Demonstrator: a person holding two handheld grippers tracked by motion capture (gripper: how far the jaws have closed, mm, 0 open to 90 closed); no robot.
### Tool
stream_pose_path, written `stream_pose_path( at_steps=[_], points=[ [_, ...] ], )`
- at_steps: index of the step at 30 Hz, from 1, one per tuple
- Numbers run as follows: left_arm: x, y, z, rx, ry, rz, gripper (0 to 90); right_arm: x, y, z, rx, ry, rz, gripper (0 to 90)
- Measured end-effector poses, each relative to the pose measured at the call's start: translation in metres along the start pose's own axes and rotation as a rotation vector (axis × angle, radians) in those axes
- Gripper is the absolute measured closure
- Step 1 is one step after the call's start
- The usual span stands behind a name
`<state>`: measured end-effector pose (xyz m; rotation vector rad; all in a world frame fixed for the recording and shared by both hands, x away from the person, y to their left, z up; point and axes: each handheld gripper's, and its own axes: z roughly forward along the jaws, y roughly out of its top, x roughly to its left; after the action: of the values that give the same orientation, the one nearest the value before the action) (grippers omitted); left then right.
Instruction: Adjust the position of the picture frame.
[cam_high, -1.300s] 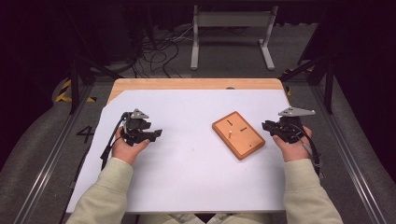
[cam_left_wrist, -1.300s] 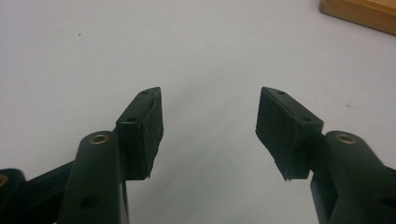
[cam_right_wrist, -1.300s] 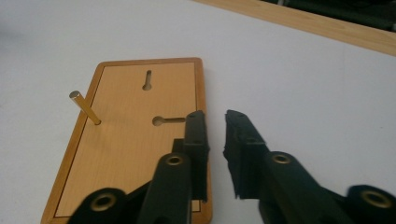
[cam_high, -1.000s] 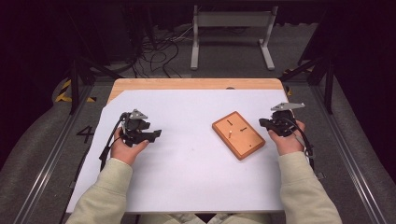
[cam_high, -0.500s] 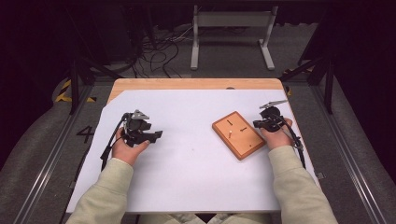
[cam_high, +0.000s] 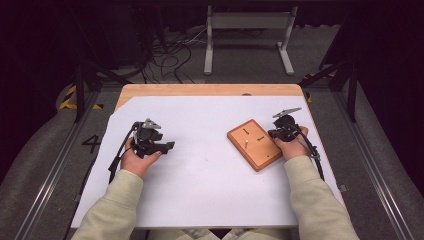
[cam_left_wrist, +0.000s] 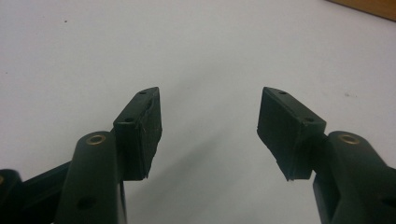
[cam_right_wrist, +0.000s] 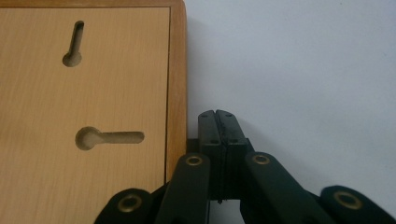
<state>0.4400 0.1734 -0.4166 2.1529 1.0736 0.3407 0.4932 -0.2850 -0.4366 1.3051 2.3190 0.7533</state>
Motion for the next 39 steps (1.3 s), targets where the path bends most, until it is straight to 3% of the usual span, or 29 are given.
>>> stream_pose_path(
  at_steps=[10,17,19,20,21,22,24,26,30,34,37,39],
  points=[
    [0.000,0.000,0.001,0.006,0.000,0.005,40.0,0.015,0.004,0.003,0.001,0.030,-0.062,90.0],
    [0.000,0.000,0.002,0.006,-0.002,0.006,40.0,0.039,0.010,0.006,0.002,0.081,-0.114,90.0],
    [-0.001,0.000,0.002,0.005,-0.005,-0.001,40.0,0.054,0.015,0.009,0.001,0.111,-0.147,90.0],
    [-0.001,0.000,0.002,0.005,-0.005,-0.001,40.0,0.054,0.015,0.009,0.001,0.111,-0.147,90.0],
    [0.000,0.000,0.002,0.006,-0.005,-0.001,40.1,0.067,0.018,0.011,0.004,0.132,-0.178,90.0],
    [0.000,0.000,0.002,0.006,-0.005,-0.001,40.1,0.067,0.018,0.011,0.004,0.132,-0.178,90.0],
    [-0.001,0.000,0.003,0.007,-0.007,-0.001,40.1,0.082,0.019,0.012,0.005,0.156,-0.206,90.0],
    [-0.001,0.000,0.003,0.007,-0.008,0.000,40.2,0.086,0.020,0.012,0.006,0.158,-0.216,90.0],
    [-0.001,0.000,0.003,0.008,-0.010,-0.001,40.2,0.108,0.021,0.012,0.006,0.196,-0.252,90.0],
    [-0.002,0.001,0.004,0.018,-0.021,0.003,41.7,0.111,0.020,0.009,-0.017,0.191,-0.250,90.0],
    [-0.004,0.000,0.007,0.023,-0.030,0.008,46.6,0.104,0.017,-0.003,-0.057,0.186,-0.225,90.0],
    [-0.006,0.001,0.008,0.028,-0.053,0.021,55.2,0.098,0.012,-0.019,-0.084,0.204,-0.218,90.0]
  ],
)
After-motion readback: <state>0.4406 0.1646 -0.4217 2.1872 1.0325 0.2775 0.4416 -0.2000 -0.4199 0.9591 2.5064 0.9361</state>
